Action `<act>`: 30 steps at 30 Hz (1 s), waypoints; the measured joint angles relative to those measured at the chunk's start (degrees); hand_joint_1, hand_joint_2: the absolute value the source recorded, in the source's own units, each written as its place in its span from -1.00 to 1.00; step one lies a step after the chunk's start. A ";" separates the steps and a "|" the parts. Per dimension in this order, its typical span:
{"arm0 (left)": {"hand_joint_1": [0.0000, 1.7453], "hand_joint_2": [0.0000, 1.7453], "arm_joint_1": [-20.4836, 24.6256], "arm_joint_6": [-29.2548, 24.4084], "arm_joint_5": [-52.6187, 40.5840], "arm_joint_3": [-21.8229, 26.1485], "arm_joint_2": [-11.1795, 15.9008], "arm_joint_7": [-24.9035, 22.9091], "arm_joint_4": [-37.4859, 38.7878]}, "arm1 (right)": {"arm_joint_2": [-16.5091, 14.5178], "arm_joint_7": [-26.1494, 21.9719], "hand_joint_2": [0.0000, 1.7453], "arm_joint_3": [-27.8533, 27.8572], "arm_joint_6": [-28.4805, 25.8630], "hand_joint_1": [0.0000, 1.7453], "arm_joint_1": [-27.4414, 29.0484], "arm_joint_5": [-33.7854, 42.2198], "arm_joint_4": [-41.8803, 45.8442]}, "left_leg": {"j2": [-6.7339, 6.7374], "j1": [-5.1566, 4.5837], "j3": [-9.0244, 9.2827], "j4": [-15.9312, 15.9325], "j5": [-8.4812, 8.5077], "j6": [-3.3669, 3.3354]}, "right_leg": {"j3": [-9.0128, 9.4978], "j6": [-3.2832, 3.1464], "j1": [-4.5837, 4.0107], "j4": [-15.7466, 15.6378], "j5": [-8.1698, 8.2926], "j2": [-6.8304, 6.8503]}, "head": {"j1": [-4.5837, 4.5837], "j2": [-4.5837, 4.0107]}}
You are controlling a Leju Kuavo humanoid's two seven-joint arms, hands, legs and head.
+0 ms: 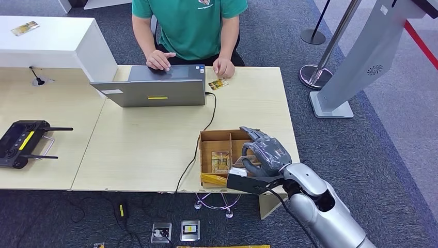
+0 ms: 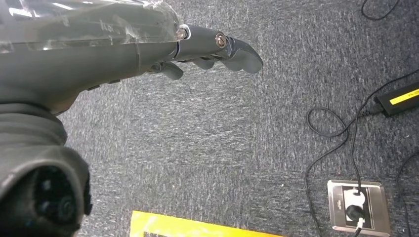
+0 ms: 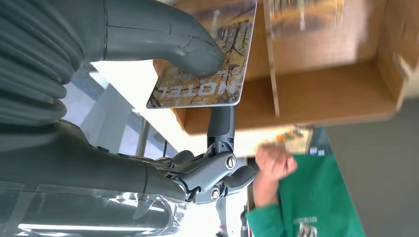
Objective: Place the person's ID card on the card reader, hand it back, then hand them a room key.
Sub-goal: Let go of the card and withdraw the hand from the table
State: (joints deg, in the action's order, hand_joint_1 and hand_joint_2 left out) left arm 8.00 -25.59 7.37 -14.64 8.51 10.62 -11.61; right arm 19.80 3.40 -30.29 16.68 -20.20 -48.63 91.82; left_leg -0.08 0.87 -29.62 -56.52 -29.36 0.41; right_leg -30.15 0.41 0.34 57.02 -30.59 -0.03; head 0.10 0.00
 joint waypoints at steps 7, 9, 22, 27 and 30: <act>-1.00 -1.00 -0.01 -0.37 0.10 -0.12 -0.25 0.87 0.00 | -0.19 -2.58 1.00 2.76 -2.01 1.00 -4.99 -1.81 0.20 | 0.00 0.00 0.00 -0.01 0.01 -0.01 | 0.01 0.01 0.00 0.01 0.02 0.00 | 0.01 0.00; -1.00 -1.00 -0.01 -0.38 0.08 -0.16 -0.27 1.11 0.00 | -0.24 -3.56 1.00 4.22 -2.53 1.00 -6.86 -2.76 0.20 | 0.00 0.00 0.00 -0.01 0.02 -0.01 | 0.01 0.01 0.01 0.01 0.02 0.00 | 0.01 0.00; -1.00 -1.00 0.01 0.10 -2.68 -2.05 -0.40 1.67 0.00 | -0.57 -10.13 1.00 11.28 -6.70 1.00 -25.68 -4.01 -4.63 | -0.01 -0.01 -0.05 -0.02 0.02 -0.01 | 0.01 0.01 0.01 0.06 0.02 0.02 | 0.00 0.00; -1.00 -1.00 0.40 1.25 -4.35 -3.63 -0.38 1.72 0.00 | -3.29 -14.01 1.00 10.11 -11.32 1.00 -34.77 -6.50 -16.12 | -0.08 -0.01 -0.08 -0.02 0.06 0.02 | -0.01 0.01 0.01 0.12 0.02 0.06 | 0.00 0.00; -1.00 -1.00 0.99 1.78 -4.90 -4.56 -0.29 1.48 0.00 | -5.74 -15.89 1.00 8.73 -15.07 1.00 -40.60 -8.02 -25.83 | -0.14 0.00 -0.10 -0.02 0.12 0.05 | -0.02 0.01 0.01 0.16 0.02 0.14 | 0.01 0.00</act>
State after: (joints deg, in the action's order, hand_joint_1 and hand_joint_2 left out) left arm 9.00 -23.81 2.48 -19.21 8.21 12.09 -11.61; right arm 14.06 -12.49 -21.56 1.61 -60.80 -56.65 65.99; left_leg -0.23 0.86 -29.73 -56.54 -29.24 0.46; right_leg -30.18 0.42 0.35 57.18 -30.56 0.12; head 0.11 0.00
